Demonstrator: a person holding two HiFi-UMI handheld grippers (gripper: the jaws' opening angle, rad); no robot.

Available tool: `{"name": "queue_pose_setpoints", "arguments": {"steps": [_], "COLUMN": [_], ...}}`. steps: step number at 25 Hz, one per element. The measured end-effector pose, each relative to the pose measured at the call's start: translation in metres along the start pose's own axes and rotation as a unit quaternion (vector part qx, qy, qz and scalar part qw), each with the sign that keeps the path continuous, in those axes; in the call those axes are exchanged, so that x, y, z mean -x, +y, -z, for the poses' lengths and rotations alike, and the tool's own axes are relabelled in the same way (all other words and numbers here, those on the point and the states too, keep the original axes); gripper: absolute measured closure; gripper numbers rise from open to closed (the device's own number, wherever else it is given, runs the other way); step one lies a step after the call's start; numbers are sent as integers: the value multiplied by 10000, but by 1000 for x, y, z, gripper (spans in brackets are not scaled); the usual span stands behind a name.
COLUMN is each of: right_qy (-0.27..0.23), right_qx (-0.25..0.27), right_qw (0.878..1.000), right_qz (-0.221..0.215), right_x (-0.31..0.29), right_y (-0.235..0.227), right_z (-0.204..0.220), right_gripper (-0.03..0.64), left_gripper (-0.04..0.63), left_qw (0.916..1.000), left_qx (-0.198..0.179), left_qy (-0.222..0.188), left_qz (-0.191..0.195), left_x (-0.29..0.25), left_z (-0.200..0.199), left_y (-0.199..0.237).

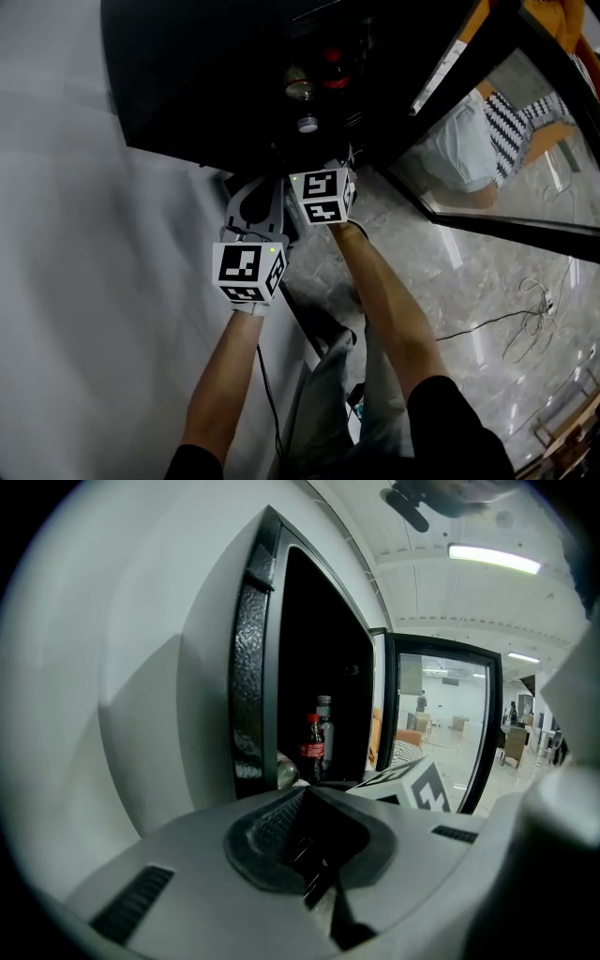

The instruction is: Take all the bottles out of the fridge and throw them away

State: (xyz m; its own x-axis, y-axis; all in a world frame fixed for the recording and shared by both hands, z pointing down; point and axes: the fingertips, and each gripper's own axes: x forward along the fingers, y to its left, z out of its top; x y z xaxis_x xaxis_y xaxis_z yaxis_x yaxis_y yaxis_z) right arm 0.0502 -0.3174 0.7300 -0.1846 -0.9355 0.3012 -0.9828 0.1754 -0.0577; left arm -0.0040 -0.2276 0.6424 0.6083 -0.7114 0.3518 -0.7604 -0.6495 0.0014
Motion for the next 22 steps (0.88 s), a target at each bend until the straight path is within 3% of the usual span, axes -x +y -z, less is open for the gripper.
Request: {"name": "queue_pose_setpoints", "arguments": {"steps": [7, 9, 22], "right_qy": [7, 13, -233], "right_qx": [-299, -305, 125], "right_qw": [9984, 9980, 9989], "right_qz": [474, 562, 390], "right_x": [-16, -14, 54], "right_y": [-11, -16, -20], "right_z": [-2, -3, -43], "right_gripper": [339, 408, 416], "left_gripper": [588, 588, 588], "left_qw": [9999, 9999, 9993], "left_qx": [31, 37, 241], "left_qy": [-11, -1, -126], "left_qz": [-104, -144, -243], "left_x": [7, 11, 41], "left_z": [-1, 1, -6], "left_y": [10, 12, 1]}}
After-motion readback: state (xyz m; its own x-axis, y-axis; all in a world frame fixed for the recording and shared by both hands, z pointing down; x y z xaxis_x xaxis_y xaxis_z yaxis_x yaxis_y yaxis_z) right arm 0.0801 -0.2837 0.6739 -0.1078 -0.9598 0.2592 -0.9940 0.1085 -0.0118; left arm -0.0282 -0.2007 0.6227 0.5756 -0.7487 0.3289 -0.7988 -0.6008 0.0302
